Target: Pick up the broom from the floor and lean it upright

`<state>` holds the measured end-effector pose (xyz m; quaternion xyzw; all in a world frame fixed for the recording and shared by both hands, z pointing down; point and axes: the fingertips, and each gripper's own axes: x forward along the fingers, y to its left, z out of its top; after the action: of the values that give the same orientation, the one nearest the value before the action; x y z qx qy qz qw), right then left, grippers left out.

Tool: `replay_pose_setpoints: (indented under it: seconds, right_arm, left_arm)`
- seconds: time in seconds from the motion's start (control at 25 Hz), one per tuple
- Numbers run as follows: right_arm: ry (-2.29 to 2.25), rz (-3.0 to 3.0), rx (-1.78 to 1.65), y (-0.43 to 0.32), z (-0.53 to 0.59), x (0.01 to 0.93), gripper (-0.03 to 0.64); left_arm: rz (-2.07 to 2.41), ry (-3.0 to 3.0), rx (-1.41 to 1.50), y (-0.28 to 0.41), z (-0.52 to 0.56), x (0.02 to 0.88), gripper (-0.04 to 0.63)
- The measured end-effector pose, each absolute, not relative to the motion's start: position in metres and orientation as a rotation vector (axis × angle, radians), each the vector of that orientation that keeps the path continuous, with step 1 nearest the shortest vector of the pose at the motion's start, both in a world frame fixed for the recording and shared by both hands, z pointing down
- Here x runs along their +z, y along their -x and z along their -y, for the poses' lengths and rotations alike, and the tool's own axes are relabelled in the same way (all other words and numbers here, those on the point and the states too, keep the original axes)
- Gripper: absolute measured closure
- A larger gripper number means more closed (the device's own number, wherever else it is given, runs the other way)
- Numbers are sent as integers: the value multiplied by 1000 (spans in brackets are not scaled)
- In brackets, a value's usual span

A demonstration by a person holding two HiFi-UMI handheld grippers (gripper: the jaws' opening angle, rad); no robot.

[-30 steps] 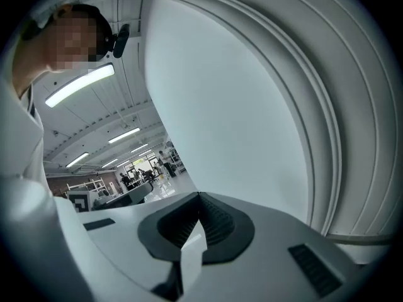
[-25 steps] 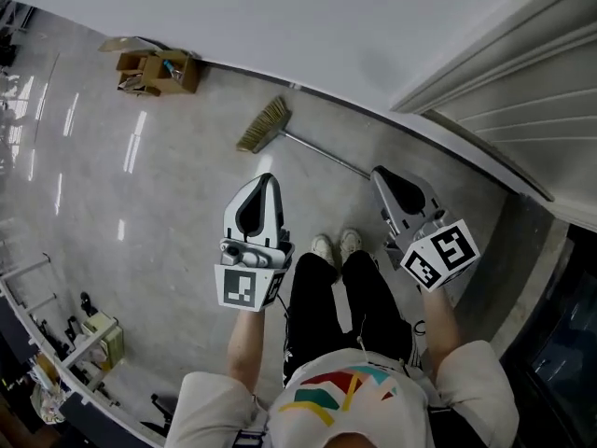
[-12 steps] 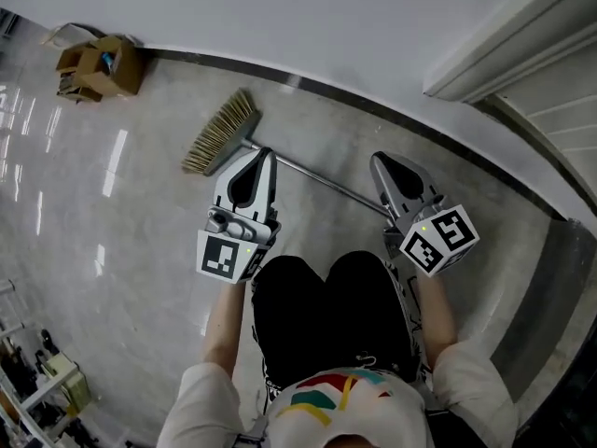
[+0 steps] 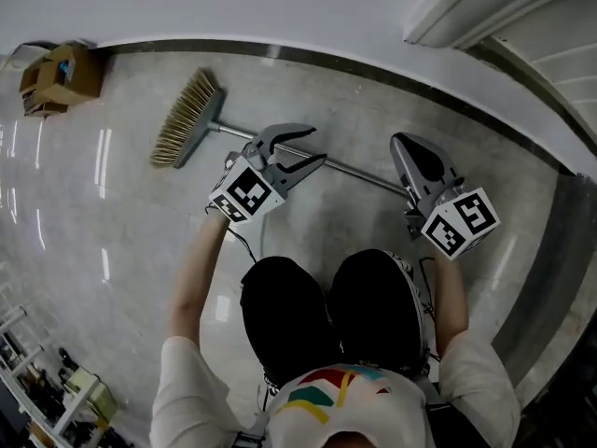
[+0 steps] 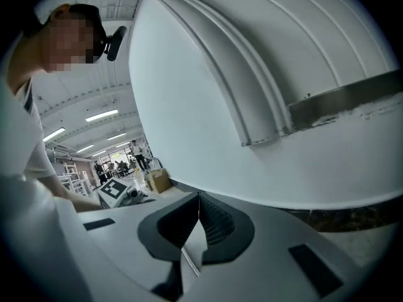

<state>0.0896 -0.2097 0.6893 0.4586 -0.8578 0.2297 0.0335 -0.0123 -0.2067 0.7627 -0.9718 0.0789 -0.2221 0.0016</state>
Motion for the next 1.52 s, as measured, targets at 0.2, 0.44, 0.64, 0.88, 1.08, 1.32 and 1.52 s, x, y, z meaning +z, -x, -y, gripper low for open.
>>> replay_pose_setpoints:
  seconds: [0.2,0.44,0.64,0.88,1.08,1.32,1.52]
  right_arm:
    - [-1486,2553,724,-123,186,718,603]
    - [-1542,2477,776,-141,157,741,603]
    - [-1571,2457,807,-154,144,746,603]
    - [-1590,2463,824,-155,145,746,603]
    - [-1570,2490,835,-144,147,749,603]
    - [-1539,2519,782,-137,146,724,603]
    - [-1748,2409,813,-174,144,682,603]
  left_arm:
    - [360,2752,-1208,-17,160,872,378]
    - [657,2428,-1459,-29,139,942,380]
    - [730,2283,-1566,-36,141,970,408]
    - [740,2251,-1653,-39,144,975,419]
    - [680,2325,-1648,-42,145,975,460]
    - [565,2400,-1601,-43,156,956,474]
    - [291,2544,-1398,-54,188,876,474]
